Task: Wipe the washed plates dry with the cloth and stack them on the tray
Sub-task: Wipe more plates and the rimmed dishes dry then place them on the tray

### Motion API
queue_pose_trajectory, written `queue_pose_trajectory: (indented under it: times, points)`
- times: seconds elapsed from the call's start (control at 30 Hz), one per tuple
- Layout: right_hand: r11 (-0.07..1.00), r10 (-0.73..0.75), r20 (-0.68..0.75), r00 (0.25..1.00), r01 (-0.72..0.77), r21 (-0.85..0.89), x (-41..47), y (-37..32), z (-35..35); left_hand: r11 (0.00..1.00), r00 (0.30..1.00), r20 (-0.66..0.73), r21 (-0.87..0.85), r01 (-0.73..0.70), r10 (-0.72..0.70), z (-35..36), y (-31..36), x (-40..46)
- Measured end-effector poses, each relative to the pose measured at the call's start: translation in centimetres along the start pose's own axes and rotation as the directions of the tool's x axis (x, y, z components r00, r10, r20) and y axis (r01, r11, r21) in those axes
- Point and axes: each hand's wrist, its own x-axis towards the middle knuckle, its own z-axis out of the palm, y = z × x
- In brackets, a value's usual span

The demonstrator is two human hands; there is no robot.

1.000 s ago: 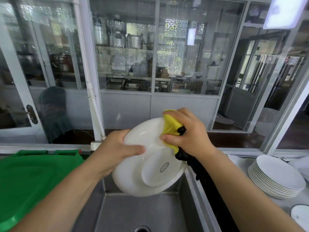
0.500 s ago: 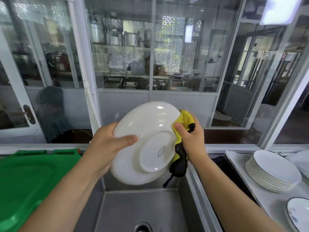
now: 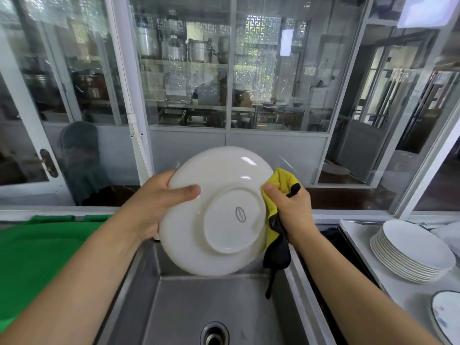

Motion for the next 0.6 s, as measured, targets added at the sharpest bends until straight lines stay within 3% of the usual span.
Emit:
queue_pose_trajectory:
  times: [0.17,0.27,0.33,0.4,0.47,0.53,0.6]
  points:
    - [0.934,-0.194,0.206,0.959,0.245,-0.259,0.9,-1.9,-0.4,1.000,0.998,-0.052,0.011,0.020,-0.019,0.8,-1.5,-0.4]
    - [0.643,-0.372,0.453,0.810,0.577,-0.504,1.8,-4.3,1.3,1.000,0.999,-0.033,0.022,-0.003,0.004,2.0,-2.0,-0.3]
    - [0.387,-0.453,0.621,0.640,0.769,-0.509,2.0,-5.4,3.1,1.000,1.000,-0.007,0.010,-0.020,0.020,2.9,-2.3,-0.2]
    - [0.250,-0.449,0.713,0.538,0.842,-0.478,2.3,-5.9,4.0,0.999,1.000,-0.003,-0.044,-0.031,0.031,3.4,-2.4,-0.3]
    - [0.344,-0.421,0.688,0.591,0.806,-0.482,2.9,-5.9,3.6,0.995,0.999,-0.012,-0.095,-0.034,0.033,3.2,-2.3,-0.3]
    - [0.532,-0.388,0.577,0.719,0.686,-0.496,3.4,-5.2,2.2,0.990,0.999,-0.047,-0.134,-0.030,0.024,2.5,-2.1,-0.4]
    - [0.638,-0.370,0.442,0.817,0.570,-0.519,3.3,-3.7,0.7,0.984,0.996,-0.090,-0.175,-0.042,0.027,1.9,-1.9,-0.4]
